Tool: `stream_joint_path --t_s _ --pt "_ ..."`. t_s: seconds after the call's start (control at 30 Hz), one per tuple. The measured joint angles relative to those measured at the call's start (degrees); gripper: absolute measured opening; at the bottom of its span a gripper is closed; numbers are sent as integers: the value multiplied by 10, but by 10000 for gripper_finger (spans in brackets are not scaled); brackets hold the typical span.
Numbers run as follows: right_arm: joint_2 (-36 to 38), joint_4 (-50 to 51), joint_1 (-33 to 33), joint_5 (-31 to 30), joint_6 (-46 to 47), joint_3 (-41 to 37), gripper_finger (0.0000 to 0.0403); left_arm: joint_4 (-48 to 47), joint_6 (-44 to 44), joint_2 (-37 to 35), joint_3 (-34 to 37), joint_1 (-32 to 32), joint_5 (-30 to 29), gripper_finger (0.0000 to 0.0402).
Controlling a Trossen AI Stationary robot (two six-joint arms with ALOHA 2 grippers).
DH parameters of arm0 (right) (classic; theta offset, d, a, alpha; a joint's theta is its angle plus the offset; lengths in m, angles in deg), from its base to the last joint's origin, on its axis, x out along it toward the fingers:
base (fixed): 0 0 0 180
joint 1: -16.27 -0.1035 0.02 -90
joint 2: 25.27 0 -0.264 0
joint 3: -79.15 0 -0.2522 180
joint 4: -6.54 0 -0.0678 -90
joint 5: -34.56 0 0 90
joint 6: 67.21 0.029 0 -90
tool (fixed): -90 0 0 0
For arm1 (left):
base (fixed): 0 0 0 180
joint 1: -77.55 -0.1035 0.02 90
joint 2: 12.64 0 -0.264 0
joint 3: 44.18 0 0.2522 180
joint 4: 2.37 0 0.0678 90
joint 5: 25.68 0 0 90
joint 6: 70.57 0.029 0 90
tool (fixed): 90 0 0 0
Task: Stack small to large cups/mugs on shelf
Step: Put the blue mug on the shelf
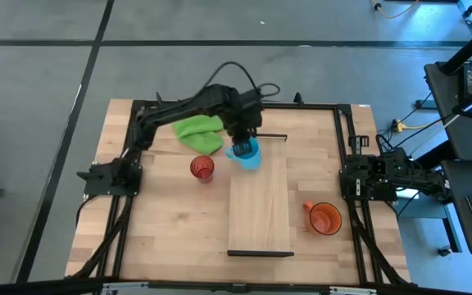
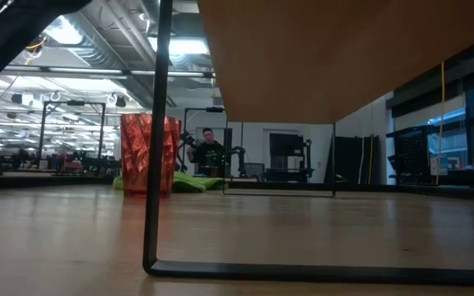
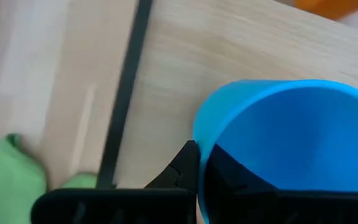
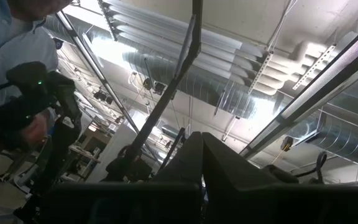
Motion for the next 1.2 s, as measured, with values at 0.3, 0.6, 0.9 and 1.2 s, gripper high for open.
stream_joint_path --t_s 0.3,0.6,0.9,1.2 --pt "0 0 0 0 0 0 10 70 5 2 0 2 -1 4" --pt "0 0 0 0 0 0 10 77 14 7 5 4 8 27" --pt "0 0 0 0 0 0 10 92 16 7 5 4 9 31" --pt "0 0 0 0 0 0 10 97 43 7 5 4 12 80"
